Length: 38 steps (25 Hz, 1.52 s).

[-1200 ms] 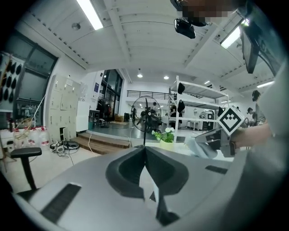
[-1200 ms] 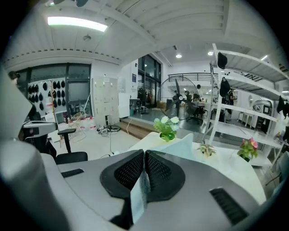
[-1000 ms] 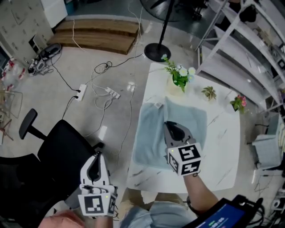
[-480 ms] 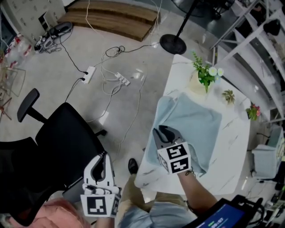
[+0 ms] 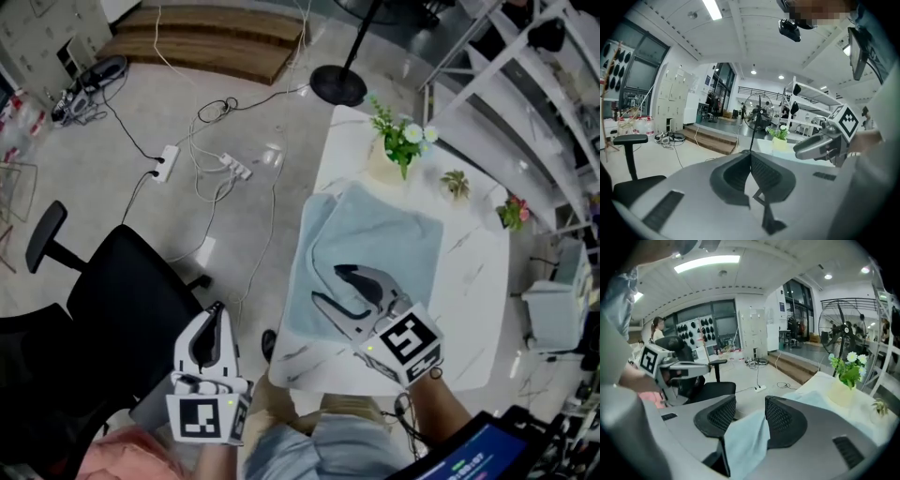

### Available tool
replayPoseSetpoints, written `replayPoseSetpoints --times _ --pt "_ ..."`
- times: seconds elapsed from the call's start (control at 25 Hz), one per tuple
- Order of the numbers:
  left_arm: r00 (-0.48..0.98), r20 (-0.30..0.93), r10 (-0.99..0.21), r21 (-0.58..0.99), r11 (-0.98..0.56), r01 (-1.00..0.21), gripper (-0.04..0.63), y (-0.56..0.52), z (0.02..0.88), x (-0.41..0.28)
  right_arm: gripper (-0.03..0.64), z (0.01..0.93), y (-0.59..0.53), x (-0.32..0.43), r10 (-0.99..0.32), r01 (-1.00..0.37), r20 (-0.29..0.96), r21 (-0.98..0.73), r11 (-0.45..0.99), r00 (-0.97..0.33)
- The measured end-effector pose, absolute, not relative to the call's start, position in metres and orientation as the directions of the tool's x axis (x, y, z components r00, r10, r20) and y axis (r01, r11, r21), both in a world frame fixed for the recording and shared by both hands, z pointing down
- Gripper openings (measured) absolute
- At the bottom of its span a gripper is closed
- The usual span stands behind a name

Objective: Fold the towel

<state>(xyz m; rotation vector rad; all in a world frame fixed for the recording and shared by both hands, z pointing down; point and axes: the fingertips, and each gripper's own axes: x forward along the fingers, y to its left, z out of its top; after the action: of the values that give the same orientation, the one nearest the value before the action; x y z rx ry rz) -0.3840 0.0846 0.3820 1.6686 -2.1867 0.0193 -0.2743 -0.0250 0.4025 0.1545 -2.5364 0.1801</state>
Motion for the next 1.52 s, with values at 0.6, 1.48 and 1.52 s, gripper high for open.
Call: replayPoseSetpoints --times 0.6,1.48,1.52 --pt "-0.126 0.345 -0.93 0.214 0.208 -0.954 0.008 0.069 0.405 -0.347 0.139 0.505 -0.014 -0.218 -0.069 0.117 0.767 0.185 0.976 -0.638" --pt "-0.155 0.256 -0.954 0.264 0.223 -0.938 0.008 0.092 0.389 -0.367 0.037 0.518 0.073 -0.268 0.16 0.02 0.79 -0.184 0.983 -0.592" --pt "-0.151 0.265 -0.952 0.269 0.223 -0.937 0.008 0.092 0.395 -0.364 0.042 0.523 0.074 -0.269 0.171 0.031 0.788 -0.19 0.981 -0.591"
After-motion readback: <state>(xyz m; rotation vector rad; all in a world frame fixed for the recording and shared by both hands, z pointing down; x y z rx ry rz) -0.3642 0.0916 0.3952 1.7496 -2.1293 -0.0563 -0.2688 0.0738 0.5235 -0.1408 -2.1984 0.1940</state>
